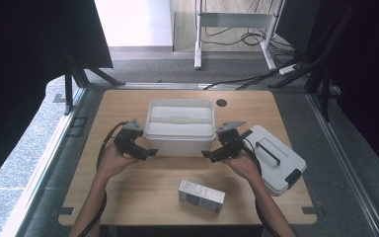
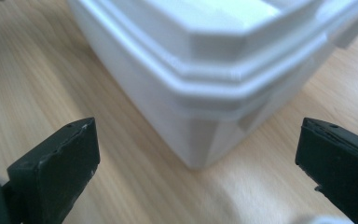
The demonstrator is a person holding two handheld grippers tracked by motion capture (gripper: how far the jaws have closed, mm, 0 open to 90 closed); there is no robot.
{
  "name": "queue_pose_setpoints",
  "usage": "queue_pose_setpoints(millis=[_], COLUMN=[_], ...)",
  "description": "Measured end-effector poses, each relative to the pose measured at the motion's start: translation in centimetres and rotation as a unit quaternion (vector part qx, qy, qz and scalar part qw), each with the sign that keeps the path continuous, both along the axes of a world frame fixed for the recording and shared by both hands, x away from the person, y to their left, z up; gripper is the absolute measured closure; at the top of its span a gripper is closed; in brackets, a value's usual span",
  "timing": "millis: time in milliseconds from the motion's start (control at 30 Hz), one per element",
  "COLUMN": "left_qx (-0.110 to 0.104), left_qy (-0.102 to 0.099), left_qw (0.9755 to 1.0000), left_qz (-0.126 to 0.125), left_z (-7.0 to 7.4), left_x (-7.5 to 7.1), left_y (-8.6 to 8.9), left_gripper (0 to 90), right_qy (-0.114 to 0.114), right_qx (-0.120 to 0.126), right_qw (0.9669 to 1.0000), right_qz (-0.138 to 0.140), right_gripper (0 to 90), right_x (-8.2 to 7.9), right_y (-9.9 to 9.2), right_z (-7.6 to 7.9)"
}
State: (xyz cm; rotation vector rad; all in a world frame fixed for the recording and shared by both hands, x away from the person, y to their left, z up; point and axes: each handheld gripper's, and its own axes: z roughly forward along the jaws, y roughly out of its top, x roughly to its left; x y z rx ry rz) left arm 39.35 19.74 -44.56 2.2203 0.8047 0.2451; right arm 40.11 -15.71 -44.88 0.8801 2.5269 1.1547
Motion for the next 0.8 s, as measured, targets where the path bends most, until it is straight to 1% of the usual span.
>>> queue_pose_setpoints(millis=[33,67,133,167,200,267,333,367,400,433,467,500,533,567,600,667,733,767,800], left_qx=[0.002,0.004,0.005,0.007,0.014,0.017,0.016,0.018,0.018,0.024,0.024,0.025,0.024,0.024,0.018,0.012,0.012,0.012,0.014], left_qy=[0.001,0.004,0.004,0.004,0.001,0.000,0.000,-0.001,-0.001,-0.003,-0.003,-0.003,-0.002,-0.002,-0.002,-0.002,-0.003,-0.003,-0.004], left_qw=[1.0000,1.0000,1.0000,0.9999,0.9999,0.9998,0.9998,0.9997,0.9997,0.9994,0.9994,0.9992,0.9990,0.9990,0.9990,0.9990,0.9990,0.9990,0.9990], left_qz=[-0.001,-0.003,-0.006,-0.010,-0.008,-0.009,-0.010,-0.015,-0.015,-0.025,-0.025,-0.030,-0.037,-0.037,-0.041,-0.042,-0.044,-0.044,-0.042], left_z=[-0.1,-0.3,-0.4,-0.5,-0.5,-0.5,-0.5,-0.5,-0.5,-0.5,-0.5,-0.5,-0.4,-0.4,-0.5,-0.5,-0.6,-0.6,-0.5], left_x=[0.2,0.7,0.8,0.9,1.0,0.9,0.7,0.2,0.2,-0.5,-0.5,-0.9,-1.4,-1.4,-2.0,-2.5,-3.0,-3.0,-3.6], left_y=[-0.1,-0.6,-0.8,-0.9,-1.1,-1.2,-1.2,-1.3,-1.3,-1.5,-1.5,-1.5,-1.5,-1.5,-1.4,-1.3,-1.3,-1.3,-1.2], left_gripper=[0.9,1.8,2.2,3.3,3.0,2.6,1.8,1.1,0.9,0.9,0.9,0.9,0.9,0.9,0.9,0.9,1.0,1.0,1.0], right_qy=[0.000,-0.001,-0.002,-0.002,-0.002,0.001,0.003,0.010,0.010,0.007,0.007,0.007,0.010,0.011,0.011,0.013,0.015,0.016,0.017], right_qx=[0.000,0.003,0.005,0.010,0.013,0.009,0.011,0.020,0.020,0.018,0.018,0.019,0.022,0.022,0.022,0.024,0.022,0.020,0.018], right_qw=[1.0000,1.0000,1.0000,0.9999,0.9999,1.0000,0.9999,0.9998,0.9998,0.9998,0.9998,0.9998,0.9997,0.9997,0.9996,0.9994,0.9993,0.9993,0.9992], right_qz=[0.000,0.002,0.002,0.003,0.005,0.003,0.001,0.002,0.002,0.002,0.002,0.003,0.007,0.009,0.011,0.019,0.025,0.028,0.032], right_gripper=[0.2,1.0,1.3,3.1,3.7,3.9,4.5,4.1,4.1,4.1,4.1,4.1,4.1,4.1,4.1,4.1,4.0,4.1,4.1], right_x=[0.0,0.5,0.7,0.9,1.0,1.2,1.2,1.1,1.1,0.8,0.8,0.6,0.1,-0.2,-0.5,-1.3,-1.9,-2.3,-2.6], right_y=[0.0,0.4,0.5,0.7,0.9,1.0,1.0,0.8,0.8,0.7,0.7,0.6,0.3,0.2,0.1,-0.1,-0.3,-0.3,-0.3], right_z=[0.0,-0.2,-0.2,-0.3,-0.3,-0.2,-0.2,-0.2,-0.2,-0.2,-0.2,-0.2,-0.2,-0.2,-0.1,-0.1,0.0,0.0,0.0])
